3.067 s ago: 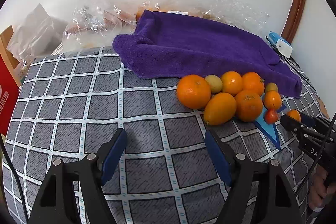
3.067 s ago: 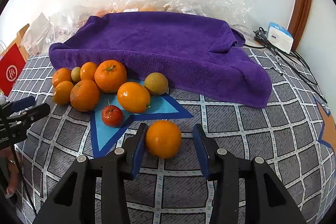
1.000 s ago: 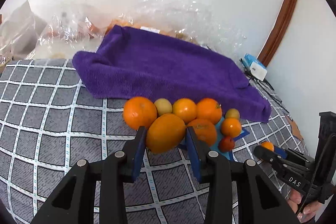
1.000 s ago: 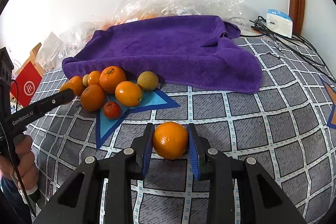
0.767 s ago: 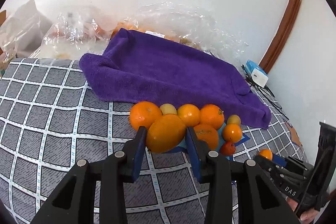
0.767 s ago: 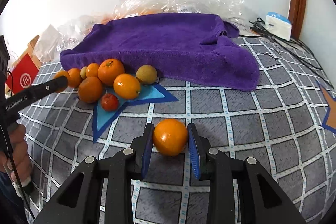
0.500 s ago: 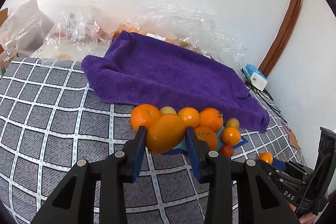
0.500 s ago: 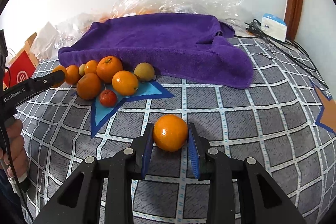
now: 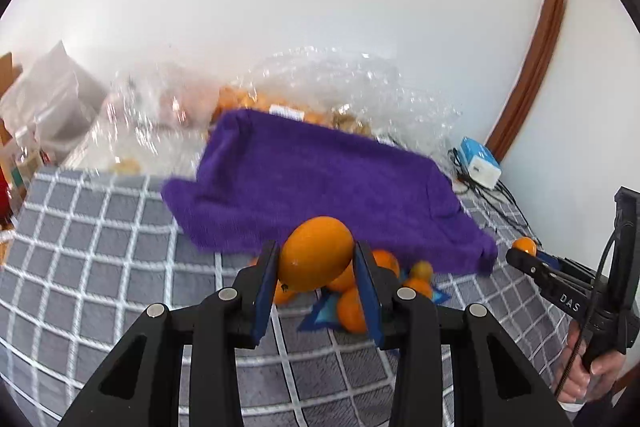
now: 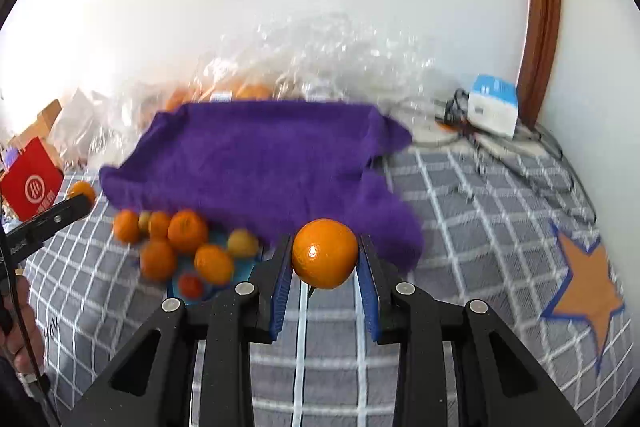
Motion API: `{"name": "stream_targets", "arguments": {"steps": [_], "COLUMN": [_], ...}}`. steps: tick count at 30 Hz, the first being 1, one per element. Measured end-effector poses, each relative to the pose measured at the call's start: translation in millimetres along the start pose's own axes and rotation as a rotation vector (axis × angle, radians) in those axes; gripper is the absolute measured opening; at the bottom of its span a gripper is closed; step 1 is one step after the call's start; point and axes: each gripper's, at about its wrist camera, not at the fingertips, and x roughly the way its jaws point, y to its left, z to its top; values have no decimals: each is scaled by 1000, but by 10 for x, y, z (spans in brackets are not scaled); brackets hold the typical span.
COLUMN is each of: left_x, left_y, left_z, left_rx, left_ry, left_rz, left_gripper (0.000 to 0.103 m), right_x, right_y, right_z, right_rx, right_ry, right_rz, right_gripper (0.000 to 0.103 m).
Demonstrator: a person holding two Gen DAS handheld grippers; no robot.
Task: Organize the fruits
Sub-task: 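Lift both held oranges and carry them over the purple towel, then lower both oranges onto the purple towel and open both tools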
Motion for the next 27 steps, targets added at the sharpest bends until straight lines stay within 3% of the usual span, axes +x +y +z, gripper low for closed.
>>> {"name": "stream_targets", "arguments": {"steps": [10,15,18,27], "left_x": [73,230,365,900], "left_y": [42,5,-51,-81], "left_z": [738,1018,1113,1123], "left_rx": [-21,-30,-20,0], "left_ry": [-36,-38,-39,11], "left_rz": [82,83,57,81], "left_gripper": [36,36,36,36], "right_x": [189,356,515,1049], "right_y": [27,56,58,135], "right_z": [794,1123,1239,1243], "right_rx": [17,19,28,15], "right_ry": [-57,-69,-67,-10], "right_rz": [10,8,9,19], "right_gripper": [31,31,31,31]}}
